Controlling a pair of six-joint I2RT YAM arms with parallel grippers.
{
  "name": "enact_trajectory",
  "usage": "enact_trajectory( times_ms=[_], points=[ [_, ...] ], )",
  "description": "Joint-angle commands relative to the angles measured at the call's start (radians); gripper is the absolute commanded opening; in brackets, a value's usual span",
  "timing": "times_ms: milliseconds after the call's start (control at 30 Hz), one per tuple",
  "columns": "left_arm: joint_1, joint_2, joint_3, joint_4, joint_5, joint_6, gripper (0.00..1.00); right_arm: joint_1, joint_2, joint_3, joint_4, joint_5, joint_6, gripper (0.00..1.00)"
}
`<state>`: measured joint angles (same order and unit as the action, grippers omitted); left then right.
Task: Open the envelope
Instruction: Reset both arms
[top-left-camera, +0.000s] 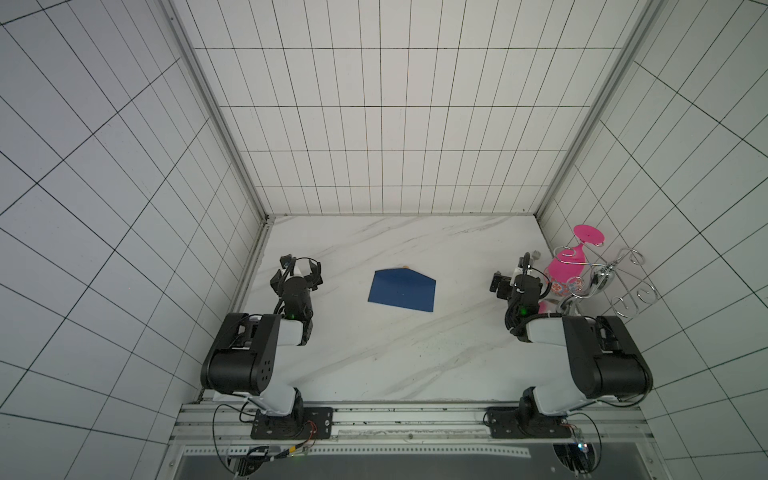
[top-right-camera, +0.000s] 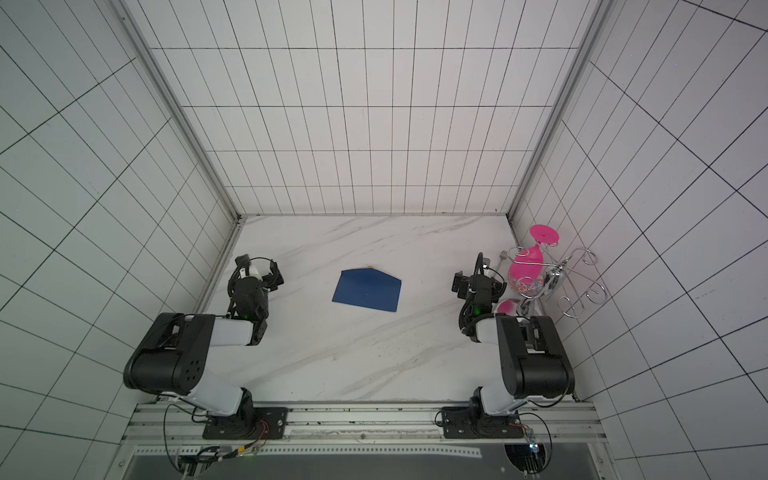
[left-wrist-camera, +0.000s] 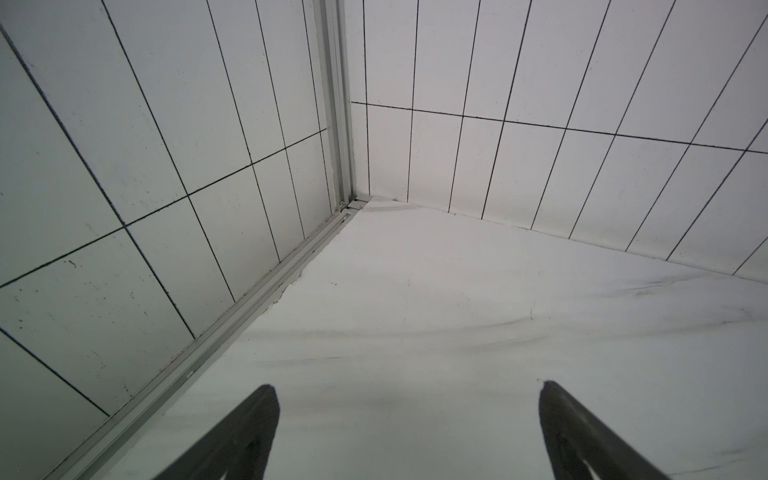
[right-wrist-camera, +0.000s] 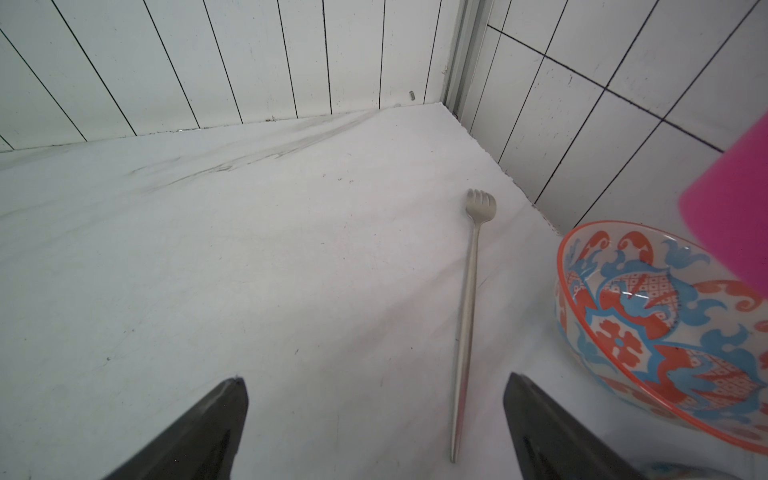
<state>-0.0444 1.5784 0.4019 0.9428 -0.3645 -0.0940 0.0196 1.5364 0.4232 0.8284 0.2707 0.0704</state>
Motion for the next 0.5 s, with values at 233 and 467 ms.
enact_trajectory(
  times_ms=[233, 467],
  points=[
    [0.017, -0.009, 0.033, -0.129, 0.084, -0.004, 0.99, 0.002, 0.004, -0.019, 0.041, -0.008, -0.002, 0.99],
    [0.017, -0.008, 0.031, -0.128, 0.084, -0.003, 0.99, 0.002, 0.004, -0.020, 0.041, -0.007, -0.001, 0.99]
  ],
)
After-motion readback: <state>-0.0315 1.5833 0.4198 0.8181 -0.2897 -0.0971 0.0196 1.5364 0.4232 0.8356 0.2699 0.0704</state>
